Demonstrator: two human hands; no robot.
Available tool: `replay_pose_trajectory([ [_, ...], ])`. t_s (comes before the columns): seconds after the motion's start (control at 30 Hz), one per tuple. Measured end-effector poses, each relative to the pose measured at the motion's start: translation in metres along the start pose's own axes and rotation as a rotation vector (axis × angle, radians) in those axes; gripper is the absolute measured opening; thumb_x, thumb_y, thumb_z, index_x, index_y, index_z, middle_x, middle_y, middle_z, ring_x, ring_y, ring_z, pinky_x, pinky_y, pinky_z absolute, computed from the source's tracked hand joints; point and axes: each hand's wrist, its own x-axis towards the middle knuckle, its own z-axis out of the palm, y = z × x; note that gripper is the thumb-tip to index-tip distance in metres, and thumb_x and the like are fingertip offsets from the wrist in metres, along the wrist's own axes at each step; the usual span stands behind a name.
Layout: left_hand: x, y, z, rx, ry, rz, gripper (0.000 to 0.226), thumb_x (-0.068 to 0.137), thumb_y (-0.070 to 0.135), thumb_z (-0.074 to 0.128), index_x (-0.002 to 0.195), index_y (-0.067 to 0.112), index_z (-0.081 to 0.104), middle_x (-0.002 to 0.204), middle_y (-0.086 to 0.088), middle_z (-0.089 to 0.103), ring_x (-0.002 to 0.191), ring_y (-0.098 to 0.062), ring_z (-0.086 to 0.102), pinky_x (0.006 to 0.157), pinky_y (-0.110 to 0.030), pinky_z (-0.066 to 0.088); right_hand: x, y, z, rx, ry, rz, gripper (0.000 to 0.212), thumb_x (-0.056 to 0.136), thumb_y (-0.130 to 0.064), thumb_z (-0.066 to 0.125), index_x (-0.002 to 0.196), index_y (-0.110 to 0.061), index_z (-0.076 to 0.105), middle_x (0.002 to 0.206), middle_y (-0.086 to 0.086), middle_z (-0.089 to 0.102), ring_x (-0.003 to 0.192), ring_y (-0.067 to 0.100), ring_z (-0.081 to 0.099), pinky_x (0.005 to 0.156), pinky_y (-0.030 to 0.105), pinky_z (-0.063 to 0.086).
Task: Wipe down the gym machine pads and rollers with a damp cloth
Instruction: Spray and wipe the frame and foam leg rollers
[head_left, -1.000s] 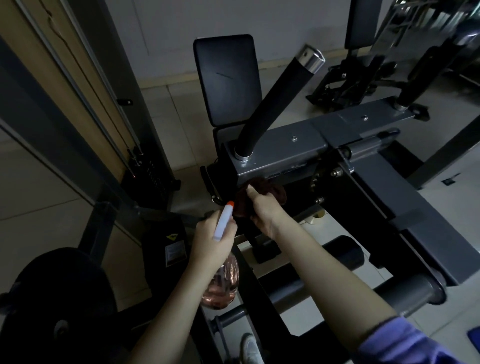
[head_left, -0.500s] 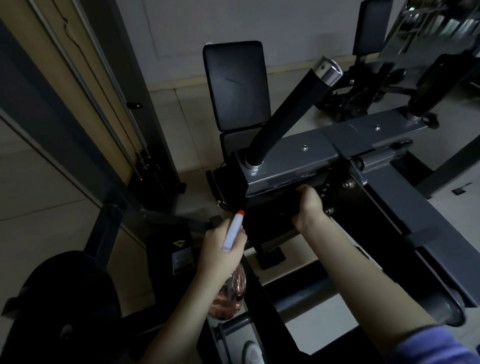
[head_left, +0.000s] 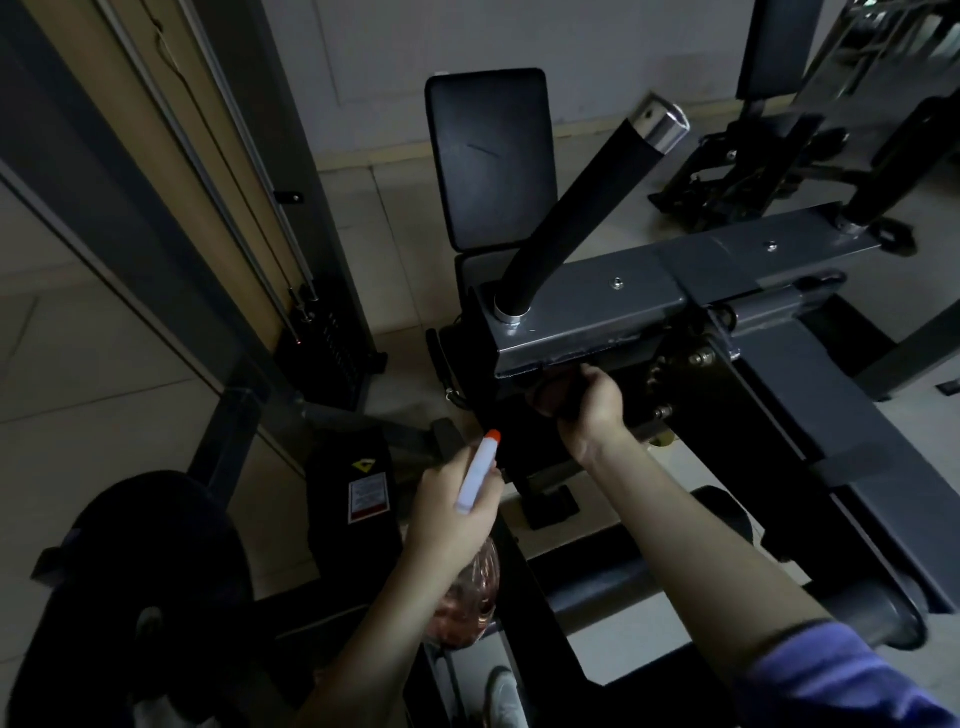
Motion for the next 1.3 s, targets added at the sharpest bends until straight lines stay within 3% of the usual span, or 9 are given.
replay_pose_trajectory([
  [0.1, -0.011, 0.003, 0.001, -0.006, 0.029, -0.016, 0.044, 0.089, 0.002, 0.055, 0.059, 0.03, 0.036, 0.052, 0.004, 0.042, 0.044, -0.01, 0.041, 0.043, -0.017, 0.029, -0.006, 0.011, 0.005, -0.029, -0.034, 0.075, 0.033, 0.1, -0.021, 0.031, 0.091, -0.007, 0.059, 0.087, 0.01, 0.062, 0.08, 0.022, 0.059, 0.099, 0.04, 0.042],
  [0.23, -0.022, 0.0, -0.002, -0.001, 0.054, -0.04, 0.029, 0.087, 0.011, 0.054, 0.062, 0.022, 0.046, 0.056, -0.003, 0.051, 0.047, -0.013, 0.049, 0.043, -0.022, 0.033, -0.011, 0.022, 0.009, -0.04, -0.091, 0.15, 0.028, 0.1, -0.021, 0.036, 0.11, -0.008, 0.058, 0.1, 0.013, 0.063, 0.09, 0.025, 0.06, 0.103, 0.041, 0.042],
  [0.33, -0.029, -0.003, -0.006, -0.008, 0.087, -0.077, 0.016, 0.086, 0.012, 0.053, 0.07, 0.009, 0.055, 0.064, -0.01, 0.059, 0.057, -0.02, 0.058, 0.052, -0.031, 0.043, -0.018, 0.029, 0.014, -0.108, -0.145, 0.197, 0.028, 0.099, -0.02, 0.037, 0.112, -0.006, 0.058, 0.097, 0.014, 0.064, 0.086, 0.026, 0.061, 0.1, 0.042, 0.045],
  [0.53, -0.051, -0.007, -0.017, -0.003, 0.101, -0.127, 0.016, 0.089, 0.007, 0.056, 0.074, 0.01, 0.057, 0.067, -0.007, 0.06, 0.059, -0.016, 0.058, 0.053, -0.025, 0.043, -0.034, 0.033, 0.022, -0.21, -0.265, 0.235, 0.032, 0.095, -0.016, 0.035, 0.109, -0.001, 0.059, 0.097, 0.016, 0.062, 0.082, 0.026, 0.059, 0.095, 0.042, 0.045],
  [0.63, -0.063, -0.01, -0.023, -0.003, 0.104, -0.161, 0.014, 0.091, 0.009, 0.055, 0.077, 0.008, 0.058, 0.071, -0.01, 0.061, 0.063, -0.019, 0.06, 0.057, -0.029, 0.046, -0.047, 0.033, 0.026, -0.531, -0.386, 0.25, 0.023, 0.093, -0.017, 0.037, 0.093, -0.006, 0.058, 0.091, 0.016, 0.061, 0.077, 0.026, 0.058, 0.069, 0.036, 0.049],
  [0.9, -0.104, -0.029, -0.048, -0.122, 0.159, -0.334, 0.015, 0.092, 0.009, 0.053, 0.084, 0.002, 0.064, 0.084, -0.018, 0.067, 0.078, -0.029, 0.065, 0.075, -0.039, 0.052, -0.084, 0.051, 0.032, -1.446, -0.557, 0.079, 0.031, 0.088, -0.012, 0.05, 0.119, -0.008, 0.05, 0.096, 0.013, 0.059, 0.076, 0.022, 0.059, 0.062, 0.028, 0.047],
  [1.0, -0.126, -0.044, -0.06, -0.337, 0.216, -0.449, 0.016, 0.088, 0.023, 0.055, 0.078, 0.025, 0.068, 0.082, -0.01, 0.07, 0.08, -0.025, 0.068, 0.081, -0.044, 0.055, -0.1, 0.058, 0.04, -1.539, -0.574, 0.035, 0.051, 0.086, -0.008, 0.05, 0.137, -0.013, 0.041, 0.101, 0.012, 0.06, 0.08, 0.023, 0.06, 0.064, 0.027, 0.048],
  [1.07, -0.142, -0.053, -0.07, -0.41, 0.233, -0.476, 0.018, 0.093, 0.022, 0.056, 0.085, 0.032, 0.068, 0.08, 0.002, 0.069, 0.079, -0.015, 0.067, 0.08, -0.034, 0.054, -0.117, 0.068, 0.046, -1.522, -0.589, 0.011, 0.054, 0.088, -0.008, 0.049, 0.14, -0.016, 0.039, 0.095, 0.007, 0.059, 0.078, 0.021, 0.059, 0.059, 0.025, 0.049],
  [1.3, -0.201, -0.113, -0.096, -0.536, 0.242, -0.667, 0.017, 0.093, 0.023, 0.058, 0.101, 0.009, 0.064, 0.09, -0.01, 0.067, 0.078, -0.018, 0.064, 0.073, -0.028, 0.051, -0.185, 0.126, 0.059, -1.62, -0.612, -0.272, 0.054, 0.089, -0.017, 0.057, 0.14, -0.017, 0.041, 0.121, 0.009, 0.055, 0.106, 0.024, 0.057, 0.085, 0.028, 0.048],
])
